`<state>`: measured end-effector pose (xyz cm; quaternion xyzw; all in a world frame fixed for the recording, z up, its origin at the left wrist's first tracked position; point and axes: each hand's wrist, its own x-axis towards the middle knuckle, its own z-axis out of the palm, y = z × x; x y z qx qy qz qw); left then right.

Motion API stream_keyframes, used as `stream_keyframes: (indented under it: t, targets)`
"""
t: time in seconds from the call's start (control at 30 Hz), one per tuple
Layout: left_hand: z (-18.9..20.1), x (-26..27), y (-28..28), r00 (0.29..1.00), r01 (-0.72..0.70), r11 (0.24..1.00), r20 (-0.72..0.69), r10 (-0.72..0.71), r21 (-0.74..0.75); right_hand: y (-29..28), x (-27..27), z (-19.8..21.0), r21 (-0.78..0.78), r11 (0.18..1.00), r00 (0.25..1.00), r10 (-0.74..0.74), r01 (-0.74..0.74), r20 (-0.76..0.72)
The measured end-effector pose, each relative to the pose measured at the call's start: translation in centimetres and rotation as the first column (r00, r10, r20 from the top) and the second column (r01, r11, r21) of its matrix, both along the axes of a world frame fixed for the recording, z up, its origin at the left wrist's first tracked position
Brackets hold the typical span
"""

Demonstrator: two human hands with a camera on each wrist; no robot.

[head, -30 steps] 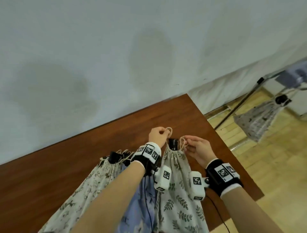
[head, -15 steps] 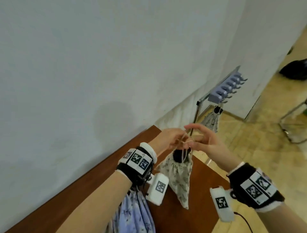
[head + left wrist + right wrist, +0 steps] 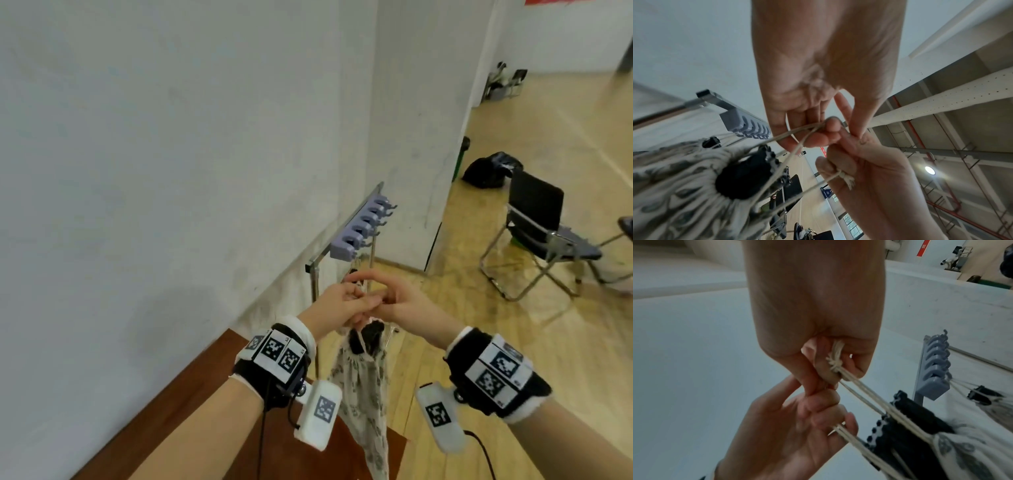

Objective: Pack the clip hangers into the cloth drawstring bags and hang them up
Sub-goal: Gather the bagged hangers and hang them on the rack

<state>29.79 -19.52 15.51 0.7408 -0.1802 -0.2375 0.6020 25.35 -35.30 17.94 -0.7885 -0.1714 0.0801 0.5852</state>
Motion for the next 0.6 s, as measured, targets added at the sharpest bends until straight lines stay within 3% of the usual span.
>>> stream_keyframes:
  t: [0.2, 0.3, 0.5, 0.6]
  targets:
    - [-0.9, 3.9, -9.9, 0.995, 0.078, 0.995, -0.061, -0.082, -0.067, -10.2, 4.5, -0.4, -0.057, 0.993, 0.993, 0.099, -0.103, -0.064]
    - [-0.4, 6.0, -15.0, 0.995, 0.05, 0.997, -0.079, -0.055, -0.064, -15.7, 7.8, -0.2, -0.096, 0.987, 0.989, 0.118, -0.127, -0.094]
    - [-0.1, 11.8, -22.1, 0.992, -0.035, 0.995, -0.122, 0.023, -0.091, -25.2, 15.3, 0.1, -0.116, 0.993, 0.999, -0.009, 0.005, -0.04]
    - [-0.5, 14.0, -24.0, 0.991, -0.019, 0.994, -0.135, 0.004, -0.106, -27.7, 18.8, -1.3, -0.155, 0.987, 0.998, 0.033, -0.04, -0.052]
